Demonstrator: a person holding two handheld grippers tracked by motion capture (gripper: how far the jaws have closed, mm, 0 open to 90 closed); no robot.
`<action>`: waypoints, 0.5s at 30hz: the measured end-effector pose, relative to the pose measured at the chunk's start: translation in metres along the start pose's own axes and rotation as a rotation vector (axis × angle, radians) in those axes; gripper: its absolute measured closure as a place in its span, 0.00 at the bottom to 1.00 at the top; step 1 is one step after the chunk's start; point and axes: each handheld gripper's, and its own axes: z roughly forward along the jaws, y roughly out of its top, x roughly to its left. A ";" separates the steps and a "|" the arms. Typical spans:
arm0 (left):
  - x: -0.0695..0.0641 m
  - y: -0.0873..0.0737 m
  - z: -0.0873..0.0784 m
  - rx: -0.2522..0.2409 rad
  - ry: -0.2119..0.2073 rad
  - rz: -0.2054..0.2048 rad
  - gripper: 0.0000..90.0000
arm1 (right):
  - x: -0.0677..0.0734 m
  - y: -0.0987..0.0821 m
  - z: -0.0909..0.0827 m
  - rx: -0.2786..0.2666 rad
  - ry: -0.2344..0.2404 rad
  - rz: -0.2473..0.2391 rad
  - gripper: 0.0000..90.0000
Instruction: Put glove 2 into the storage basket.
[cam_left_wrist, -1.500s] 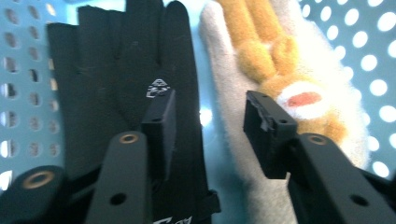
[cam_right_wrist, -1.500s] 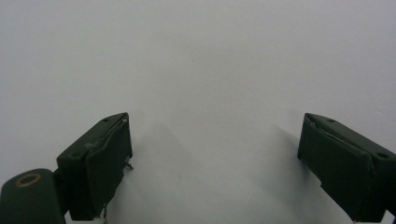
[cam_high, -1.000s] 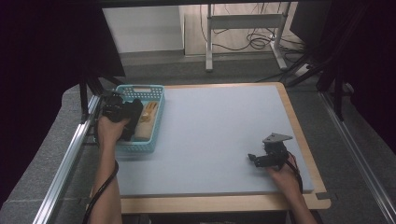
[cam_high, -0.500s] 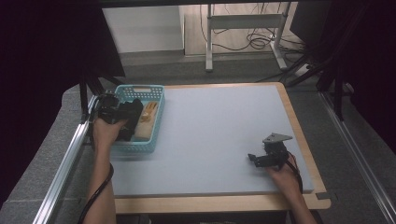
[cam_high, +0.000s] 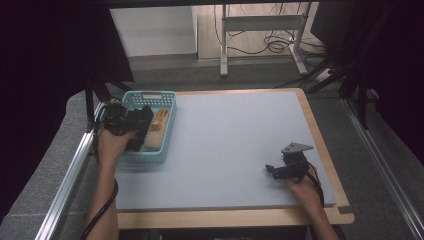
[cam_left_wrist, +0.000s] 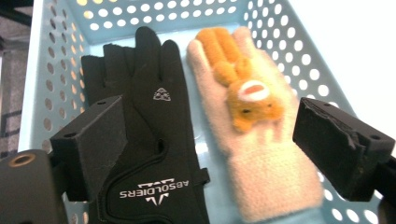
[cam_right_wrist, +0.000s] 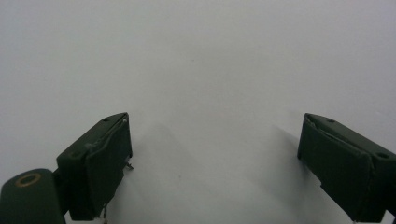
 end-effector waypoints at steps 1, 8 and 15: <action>-0.001 0.000 -0.001 -0.002 -0.003 0.007 0.11 | 0.000 0.000 0.000 0.000 0.000 0.000 0.11; -0.012 -0.002 -0.006 -0.020 -0.032 0.028 0.10 | 0.000 0.000 0.000 0.000 -0.001 -0.001 0.11; -0.025 -0.004 -0.009 -0.050 -0.062 0.053 0.08 | 0.000 0.000 0.000 0.000 0.000 0.000 0.11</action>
